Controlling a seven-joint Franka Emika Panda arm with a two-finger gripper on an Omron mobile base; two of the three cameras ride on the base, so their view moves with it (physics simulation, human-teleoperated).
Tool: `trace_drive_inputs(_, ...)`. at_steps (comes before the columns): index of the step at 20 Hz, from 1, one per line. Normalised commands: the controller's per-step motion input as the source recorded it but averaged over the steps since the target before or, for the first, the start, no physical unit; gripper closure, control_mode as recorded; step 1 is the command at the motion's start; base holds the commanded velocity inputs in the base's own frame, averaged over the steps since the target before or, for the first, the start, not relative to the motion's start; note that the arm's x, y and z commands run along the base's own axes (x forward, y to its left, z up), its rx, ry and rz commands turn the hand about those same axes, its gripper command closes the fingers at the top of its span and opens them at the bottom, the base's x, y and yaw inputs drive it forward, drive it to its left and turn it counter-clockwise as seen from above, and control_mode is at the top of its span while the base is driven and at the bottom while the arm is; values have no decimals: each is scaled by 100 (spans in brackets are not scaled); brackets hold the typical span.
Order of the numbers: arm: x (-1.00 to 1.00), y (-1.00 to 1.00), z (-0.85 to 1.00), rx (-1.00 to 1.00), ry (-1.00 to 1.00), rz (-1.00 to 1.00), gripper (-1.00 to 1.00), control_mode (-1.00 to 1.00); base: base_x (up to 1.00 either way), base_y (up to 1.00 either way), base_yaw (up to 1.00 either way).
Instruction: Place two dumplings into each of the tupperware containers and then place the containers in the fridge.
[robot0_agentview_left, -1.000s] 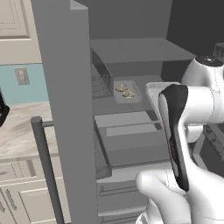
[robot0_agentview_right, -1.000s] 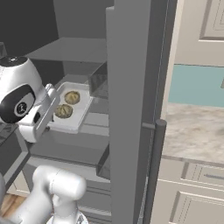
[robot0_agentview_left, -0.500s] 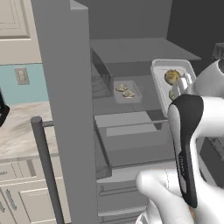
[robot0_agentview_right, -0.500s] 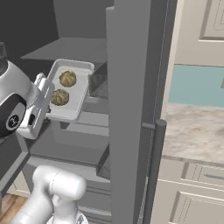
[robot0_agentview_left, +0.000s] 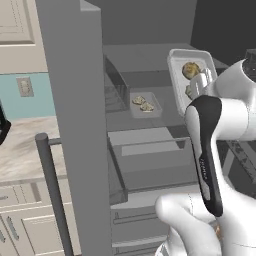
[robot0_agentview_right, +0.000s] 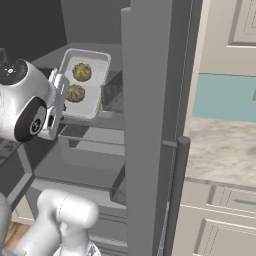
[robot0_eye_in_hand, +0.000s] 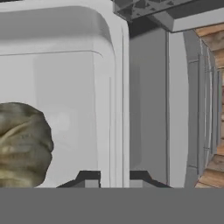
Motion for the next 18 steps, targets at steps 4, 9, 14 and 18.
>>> trace_drive_inputs(4, 100, 0, 54, 0, 5, 8, 100, -100, 0, 0, 0)
trace_drive_inputs(9, 90, 0, 58, 0, 8, 2, 100, -100, 0, 0, 0)
trace_drive_inputs(14, 100, -10, 30, 0, 14, 0, 100, -100, 0, 0, 0)
trace_drive_inputs(18, 100, -30, 3, 5, 5, 1, 100, -100, 0, 0, 0)
